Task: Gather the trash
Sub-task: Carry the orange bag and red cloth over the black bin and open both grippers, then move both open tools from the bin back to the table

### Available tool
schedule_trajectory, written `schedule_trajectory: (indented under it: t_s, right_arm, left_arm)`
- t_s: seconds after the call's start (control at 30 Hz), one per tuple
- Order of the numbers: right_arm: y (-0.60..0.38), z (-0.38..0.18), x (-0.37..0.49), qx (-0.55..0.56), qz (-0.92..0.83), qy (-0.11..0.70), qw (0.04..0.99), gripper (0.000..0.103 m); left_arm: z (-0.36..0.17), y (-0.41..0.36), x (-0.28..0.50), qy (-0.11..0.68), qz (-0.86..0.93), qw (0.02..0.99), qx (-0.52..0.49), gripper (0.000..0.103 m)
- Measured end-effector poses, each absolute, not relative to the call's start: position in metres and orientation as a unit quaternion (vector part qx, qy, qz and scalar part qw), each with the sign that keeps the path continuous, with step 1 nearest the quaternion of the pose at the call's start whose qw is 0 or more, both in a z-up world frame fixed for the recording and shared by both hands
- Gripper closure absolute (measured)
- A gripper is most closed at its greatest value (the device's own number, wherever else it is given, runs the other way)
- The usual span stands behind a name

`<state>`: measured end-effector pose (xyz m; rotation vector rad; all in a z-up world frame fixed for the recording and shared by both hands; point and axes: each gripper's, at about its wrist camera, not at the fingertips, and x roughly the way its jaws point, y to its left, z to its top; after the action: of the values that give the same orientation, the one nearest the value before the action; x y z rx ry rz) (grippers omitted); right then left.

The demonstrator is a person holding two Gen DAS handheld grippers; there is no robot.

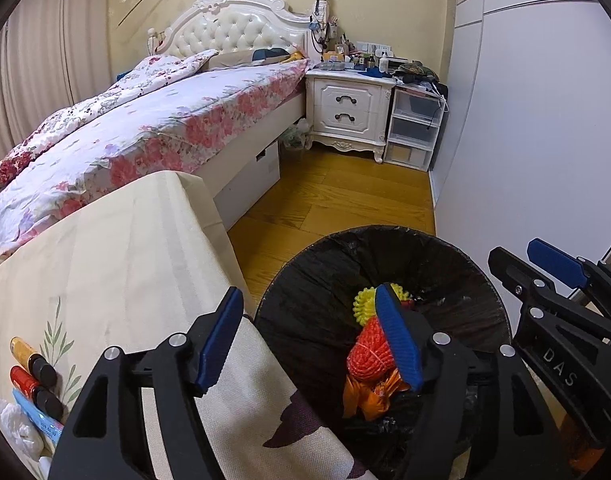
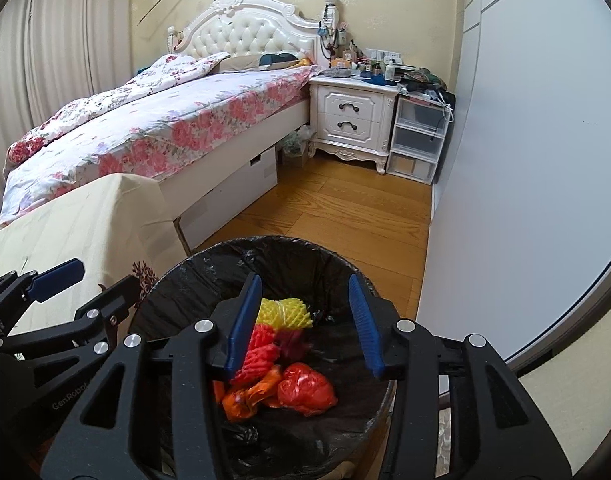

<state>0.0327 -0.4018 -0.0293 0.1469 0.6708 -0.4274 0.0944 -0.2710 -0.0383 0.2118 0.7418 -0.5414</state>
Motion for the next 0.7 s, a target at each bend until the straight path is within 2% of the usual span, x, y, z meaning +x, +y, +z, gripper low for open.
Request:
schedule_trajectory:
  t_s: [0.17,0.7]
  right_arm:
    - [-0.405,-0.026,0.03,0.075,-0.221,0.32,0.918,0.05]
    - [-0.37,-0.012,0.031,0.073,-0.182,0.315,0.929,0.035]
  left_arm:
    - [-0.037,-0.268,0.093,0.355,-0.259,0.893,0.098,0.03]
    - [-0.015,-0.199,0.083,0.366,-0.202,0.906,0.064,0.026]
